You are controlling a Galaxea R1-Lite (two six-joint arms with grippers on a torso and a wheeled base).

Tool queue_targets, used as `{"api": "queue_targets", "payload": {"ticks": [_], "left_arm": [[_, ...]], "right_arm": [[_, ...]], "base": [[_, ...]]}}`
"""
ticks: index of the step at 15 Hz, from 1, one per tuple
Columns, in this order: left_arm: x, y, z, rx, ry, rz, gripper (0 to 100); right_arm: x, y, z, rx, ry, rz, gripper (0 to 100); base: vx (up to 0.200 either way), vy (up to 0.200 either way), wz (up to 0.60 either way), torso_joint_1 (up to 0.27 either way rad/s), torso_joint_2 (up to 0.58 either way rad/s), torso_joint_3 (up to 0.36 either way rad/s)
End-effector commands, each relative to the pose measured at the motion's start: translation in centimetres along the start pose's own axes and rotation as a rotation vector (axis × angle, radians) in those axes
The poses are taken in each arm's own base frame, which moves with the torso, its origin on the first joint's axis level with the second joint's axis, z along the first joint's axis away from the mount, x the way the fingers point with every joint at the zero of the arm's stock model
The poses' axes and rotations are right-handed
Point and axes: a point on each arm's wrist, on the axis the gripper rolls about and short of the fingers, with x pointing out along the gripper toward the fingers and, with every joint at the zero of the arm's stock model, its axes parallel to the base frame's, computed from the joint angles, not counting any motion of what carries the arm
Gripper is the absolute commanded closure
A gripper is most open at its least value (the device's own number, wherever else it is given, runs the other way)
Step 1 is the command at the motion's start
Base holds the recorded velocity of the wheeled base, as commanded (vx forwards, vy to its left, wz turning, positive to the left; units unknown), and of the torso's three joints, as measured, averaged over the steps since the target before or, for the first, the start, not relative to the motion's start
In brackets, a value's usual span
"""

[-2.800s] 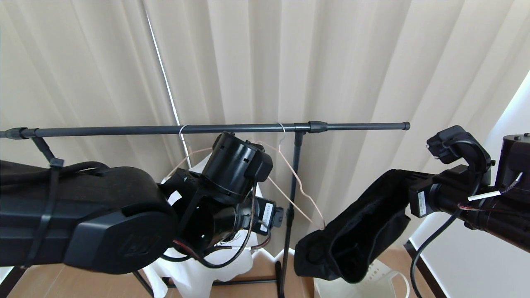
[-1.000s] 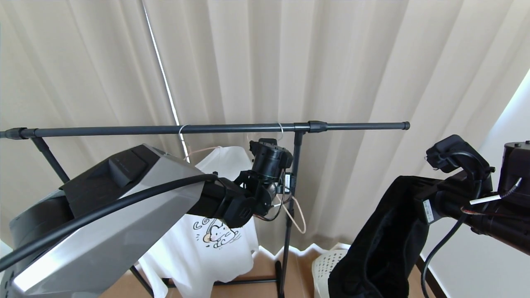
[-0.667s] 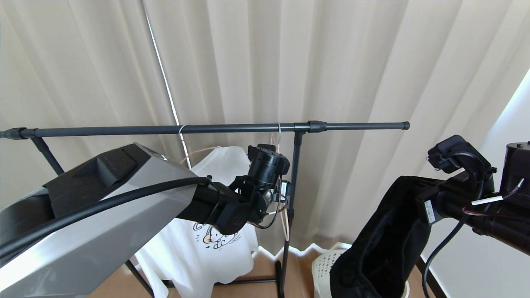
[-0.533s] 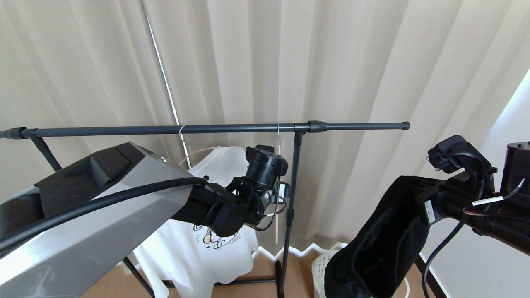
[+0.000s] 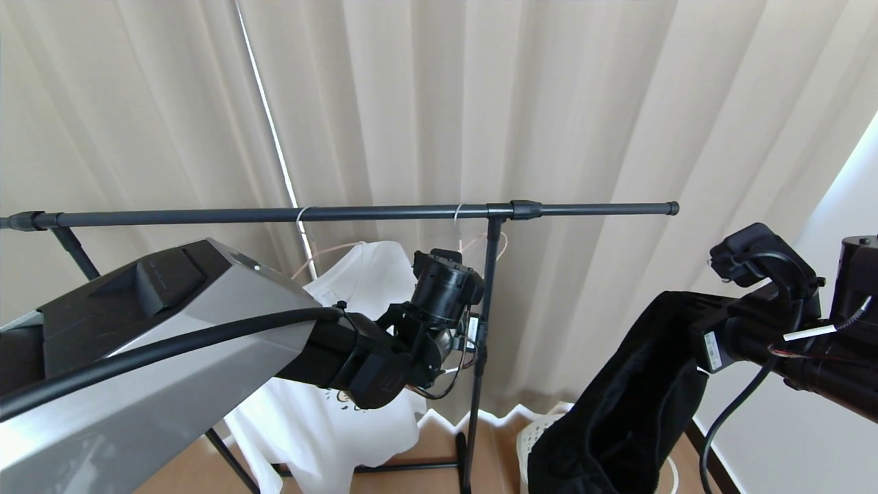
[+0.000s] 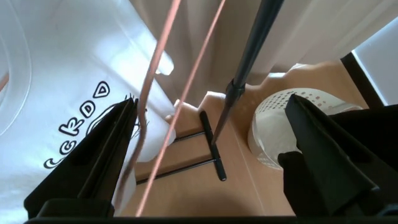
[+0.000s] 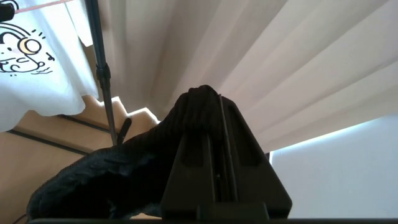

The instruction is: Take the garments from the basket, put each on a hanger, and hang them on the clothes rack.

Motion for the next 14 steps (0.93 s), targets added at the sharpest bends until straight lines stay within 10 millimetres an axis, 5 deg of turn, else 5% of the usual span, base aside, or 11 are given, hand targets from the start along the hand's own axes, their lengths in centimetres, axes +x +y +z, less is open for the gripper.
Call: {"api": "queue_targets", "payload": {"ticks": [1, 6, 14], "left_arm": [[-0.1, -0.1, 0.1, -0.001, -0.004, -0.003, 0], [0.4, 0.4, 0.1, -0.007, -0.001, 0.004, 0], [4.1, 0.1, 0.4, -0.008, -0.016, 0.026, 0]], "right_arm": [[0.0, 0.0, 0.0, 0.0, 0.0, 0.001, 100], [0.1, 0.1, 0.0, 0.0, 0.001, 0.001, 100], [0.1, 0.1, -0.1, -0.002, 0.006, 0.003, 100]], "base": [[0.0, 0.0, 0.0, 0.0, 0.0, 0.0], [0.0, 0.0, 0.0, 0.0, 0.0, 0.0], [0.0, 0.0, 0.0, 0.0, 0.0, 0.0]]}}
